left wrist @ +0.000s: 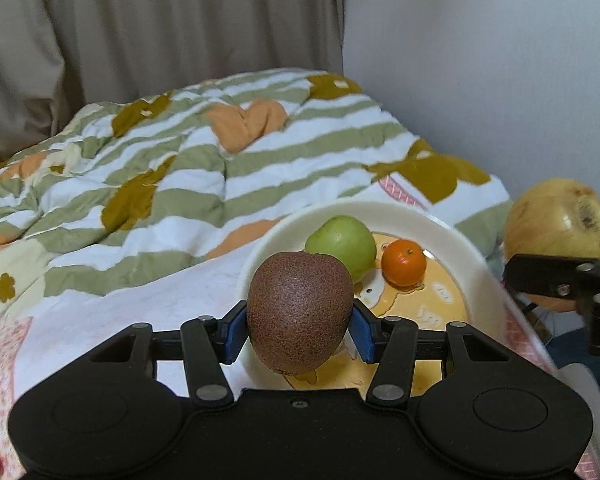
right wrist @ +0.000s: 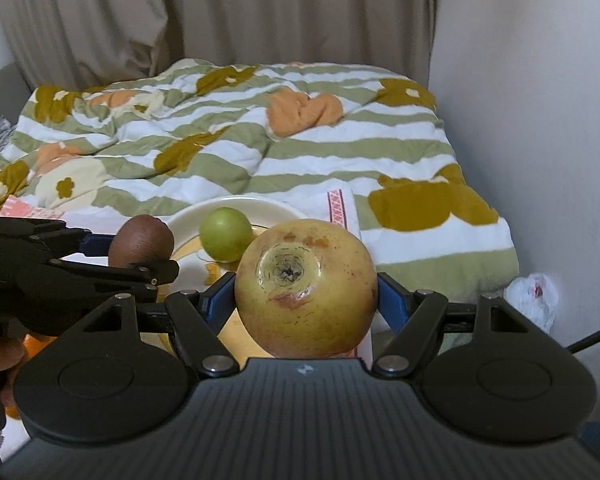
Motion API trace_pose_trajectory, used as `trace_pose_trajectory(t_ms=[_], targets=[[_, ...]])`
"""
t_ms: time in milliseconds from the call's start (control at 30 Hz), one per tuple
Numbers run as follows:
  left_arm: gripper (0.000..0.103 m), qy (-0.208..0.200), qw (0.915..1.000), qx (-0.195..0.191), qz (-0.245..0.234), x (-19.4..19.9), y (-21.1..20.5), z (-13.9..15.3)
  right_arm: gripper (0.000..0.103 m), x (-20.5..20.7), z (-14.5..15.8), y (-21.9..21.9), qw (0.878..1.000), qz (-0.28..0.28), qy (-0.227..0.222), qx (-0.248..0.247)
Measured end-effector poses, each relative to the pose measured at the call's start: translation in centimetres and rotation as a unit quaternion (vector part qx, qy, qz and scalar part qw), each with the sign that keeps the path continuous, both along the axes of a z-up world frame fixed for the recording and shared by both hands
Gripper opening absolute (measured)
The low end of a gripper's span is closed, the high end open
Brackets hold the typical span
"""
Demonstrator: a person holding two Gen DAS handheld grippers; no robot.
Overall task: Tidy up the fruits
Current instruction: 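Carry the kiwi and large yellow apple toward the white bowl, then release the kiwi into the bowl while the right tool lowers the yellow apple in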
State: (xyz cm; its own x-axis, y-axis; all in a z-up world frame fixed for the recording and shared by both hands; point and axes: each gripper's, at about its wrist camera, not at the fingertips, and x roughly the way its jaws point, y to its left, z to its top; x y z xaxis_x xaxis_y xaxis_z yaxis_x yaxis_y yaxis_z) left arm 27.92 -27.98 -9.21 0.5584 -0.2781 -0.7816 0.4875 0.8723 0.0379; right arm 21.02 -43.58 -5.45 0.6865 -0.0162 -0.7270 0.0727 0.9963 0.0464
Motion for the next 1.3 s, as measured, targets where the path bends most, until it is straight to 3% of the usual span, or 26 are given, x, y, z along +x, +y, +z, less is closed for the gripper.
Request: trace_pose_trajectory(t_ms=[167,433,500,600,900,1300], targets=[[0.057,0.023,0.9997,0.013,-0.003,1.4,-0.7,-2.0,0.089,0.8,-0.8,-0.3,1.000,-0.015,0.010,-0.001],[0.058,0.027,0.9992,0.028,-0.014,1.9,-1.9,-3.1,0.089,1.2,-1.2,-0.7,0.999,-0.033,0.017,-0.002],[0.077,0.017,0.9994,0.022,-0.019,1.7,-1.8,-2.9,0.089,1.1,-1.0,-0.8,0.999,-0.034,0.017,-0.003],[0.098,-0.002,0.9997,0.009,-0.022,1.2,-1.7,-1.9,0.089,1.0,-0.8,-0.8,0.999,-0.034,0.016,-0.003],[0.099,-0.012,0.9998,-0.009,-0.013,-0.7,0.9,0.9,0.089,1.1,0.3,-0.7,1.000,-0.019,0.002,-0.010],[0.099,-0.026,0.9987,-0.023,0.037,-2.9,5.1,3.3,0.089,2.9,-2.8,2.3,0.999,0.041,0.020,-0.008]])
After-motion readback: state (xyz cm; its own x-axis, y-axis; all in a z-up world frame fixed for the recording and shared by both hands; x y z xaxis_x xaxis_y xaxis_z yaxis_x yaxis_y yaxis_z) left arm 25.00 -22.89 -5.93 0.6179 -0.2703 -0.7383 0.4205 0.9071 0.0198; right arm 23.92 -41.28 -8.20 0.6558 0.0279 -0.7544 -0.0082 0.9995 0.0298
